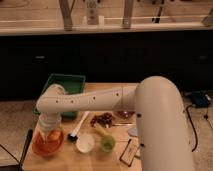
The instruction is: Place apple in red bowl
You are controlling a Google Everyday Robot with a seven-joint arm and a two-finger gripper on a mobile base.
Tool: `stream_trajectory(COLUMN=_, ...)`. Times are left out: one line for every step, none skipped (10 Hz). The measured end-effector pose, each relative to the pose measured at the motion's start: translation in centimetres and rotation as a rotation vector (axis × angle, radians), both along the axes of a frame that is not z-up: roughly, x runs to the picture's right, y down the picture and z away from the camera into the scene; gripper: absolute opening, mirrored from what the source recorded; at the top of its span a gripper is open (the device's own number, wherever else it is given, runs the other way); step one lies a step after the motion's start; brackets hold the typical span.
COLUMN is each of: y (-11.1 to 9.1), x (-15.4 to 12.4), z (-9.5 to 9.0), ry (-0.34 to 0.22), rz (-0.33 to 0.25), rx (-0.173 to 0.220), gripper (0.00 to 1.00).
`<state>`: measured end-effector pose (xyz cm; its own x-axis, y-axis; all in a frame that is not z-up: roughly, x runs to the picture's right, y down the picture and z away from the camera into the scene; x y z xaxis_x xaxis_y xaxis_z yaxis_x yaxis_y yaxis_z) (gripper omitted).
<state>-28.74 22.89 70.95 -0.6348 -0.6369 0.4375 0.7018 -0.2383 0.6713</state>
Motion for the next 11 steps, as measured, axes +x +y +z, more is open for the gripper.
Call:
stream_trajectory(y=-0.04, x=-0.04, z=0.0, ry=0.003, rz=-0.003, rx=-0.002, gripper=0.27)
stream_trajectory(y=-0.11, x=-0.01, z=0.07, ry=0.006, rz=-0.004, rx=-0.005, gripper=0.37)
stream_trajectory(y=-0.23, x=0.04, z=0.17, ry=0.009, rz=-0.004, rx=-0.008, gripper=0.49)
stream_trajectory(y=-0.3, x=0.02, z=0.22, ry=0.01, rz=-0.005, rx=-0.011, gripper=0.6)
stream_trajectory(y=-0.34, x=-0.05, z=0.22, ry=0.01, rz=-0.006, rx=-0.013, gripper=0.68)
stream_trajectory(y=-0.33, x=-0.15, z=0.25, ry=0.009, rz=-0.009, rx=-0.016, gripper=0.77)
stream_trajectory(y=-0.39, x=-0.12, z=0.33, ry=0.01, rz=-0.009, rx=-0.018, gripper=0.8)
stream_trajectory(y=-0.42, x=-0.12, z=0.38, ry=0.01, rz=-0.009, rx=-0.019, gripper=0.8)
stream_trajectory(y=-0.42, x=-0.13, z=0.47, ry=0.009, rz=-0.009, rx=-0.023, gripper=0.8)
stream_trajectory(y=-0.45, x=-0.15, z=0.52, ry=0.008, rz=-0.007, rx=-0.026, gripper=0.8)
stream_trajectory(y=-0.46, x=-0.18, z=0.54, ry=0.006, rz=-0.007, rx=-0.028, gripper=0.8)
